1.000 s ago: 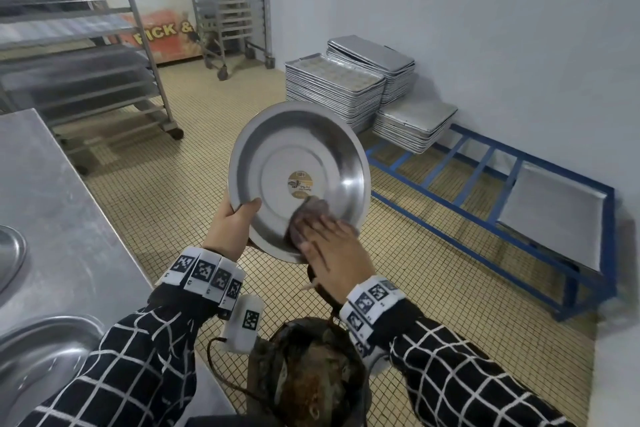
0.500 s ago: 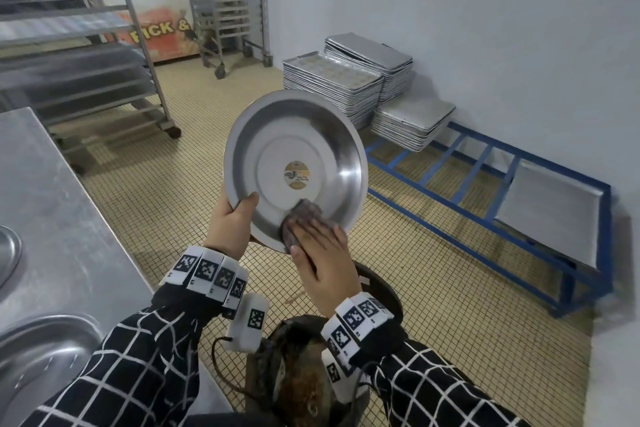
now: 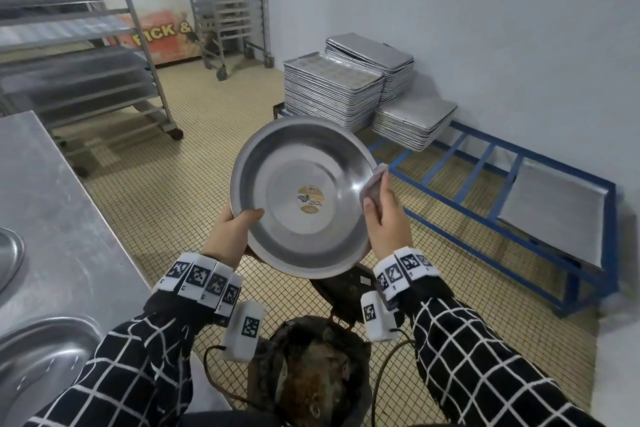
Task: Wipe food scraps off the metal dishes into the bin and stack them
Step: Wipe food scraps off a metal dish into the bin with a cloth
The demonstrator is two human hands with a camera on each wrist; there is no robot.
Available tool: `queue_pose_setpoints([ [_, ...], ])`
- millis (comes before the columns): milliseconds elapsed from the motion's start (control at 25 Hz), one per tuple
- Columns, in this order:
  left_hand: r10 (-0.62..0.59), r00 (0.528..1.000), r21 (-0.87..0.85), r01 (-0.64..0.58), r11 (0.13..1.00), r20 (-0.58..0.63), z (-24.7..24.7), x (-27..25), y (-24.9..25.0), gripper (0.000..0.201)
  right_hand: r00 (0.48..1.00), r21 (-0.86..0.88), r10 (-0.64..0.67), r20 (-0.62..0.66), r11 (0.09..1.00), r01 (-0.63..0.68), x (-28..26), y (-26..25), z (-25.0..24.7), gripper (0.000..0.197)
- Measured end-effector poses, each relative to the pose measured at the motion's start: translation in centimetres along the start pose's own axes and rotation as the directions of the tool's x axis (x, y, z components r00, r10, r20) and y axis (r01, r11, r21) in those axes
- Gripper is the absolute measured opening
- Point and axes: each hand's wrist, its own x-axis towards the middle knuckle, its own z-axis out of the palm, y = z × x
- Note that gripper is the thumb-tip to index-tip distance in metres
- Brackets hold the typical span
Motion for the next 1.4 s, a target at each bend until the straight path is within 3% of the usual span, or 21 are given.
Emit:
queue_pose_setpoints([
  [80, -0.011, 1.000, 0.009, 0.011, 1.000, 0.007, -0.2, 0.0, 0.0, 0.012, 0.996, 0.171, 0.082, -0.040, 0.982, -0.074, 0.3, 0.1, -0.5, 0.050],
  [200, -0.028, 1.000, 0.007, 0.028, 1.000, 0.008, -0.3, 0.1, -0.2, 0.009, 0.977, 0.252, 0.189, -0.100, 0.955, -0.159, -0.1, 0.1, -0.2, 0.026],
  [520, -0.028, 0.997, -0.157, 0.016, 0.987, -0.071, 1.9, 0.0, -1.2, 0.010, 0.894, 0.506, 0.413, -0.173, 0.816, -0.280, -2.1, -2.5, 1.5, 0.021],
  [600, 0.013, 0.998, -0.111, -0.020, 0.994, -0.056, 2.1, 0.0, -1.1, 0.012, 0.908, 0.512, 0.384, -0.164, 0.821, -0.255, -1.9, -2.9, 1.0, 0.023],
  [720, 0.073, 0.996, -0.042, -0.071, 0.997, 0.053, 1.0, 0.4, -0.8, 0.040, 0.954, 0.420, 0.267, -0.135, 0.888, -0.189, -0.3, -2.5, -1.5, 0.024],
  [800, -0.015, 0.994, -0.078, 0.023, 0.997, 0.106, 0.3, 0.8, -0.6, 0.051, 0.978, 0.341, 0.202, -0.045, 0.924, -0.175, 0.7, -2.0, -3.5, 0.022],
  [920, -0.114, 0.989, -0.083, 0.122, 0.989, 0.094, 0.2, 0.8, -0.6, 0.040, 0.986, 0.308, 0.166, 0.013, 0.938, -0.162, 0.8, -1.7, -4.8, 0.020],
  [1120, -0.090, 0.994, -0.175, 0.077, 0.982, -0.064, 1.9, 0.9, -0.6, 0.033, 0.945, 0.428, 0.283, -0.162, 0.883, -0.191, -1.3, -3.0, -2.5, 0.023],
  [1280, -0.054, 0.992, -0.240, 0.027, 0.970, -0.110, 3.6, 0.6, -0.5, 0.043, 0.915, 0.526, 0.356, -0.189, 0.824, -0.212, -2.1, -4.5, 0.0, 0.020],
  [1400, 0.019, 0.998, -0.111, -0.026, 0.993, -0.062, 4.0, 0.5, -0.5, 0.044, 0.922, 0.507, 0.352, -0.161, 0.831, -0.229, -1.9, -4.7, -0.4, 0.023],
])
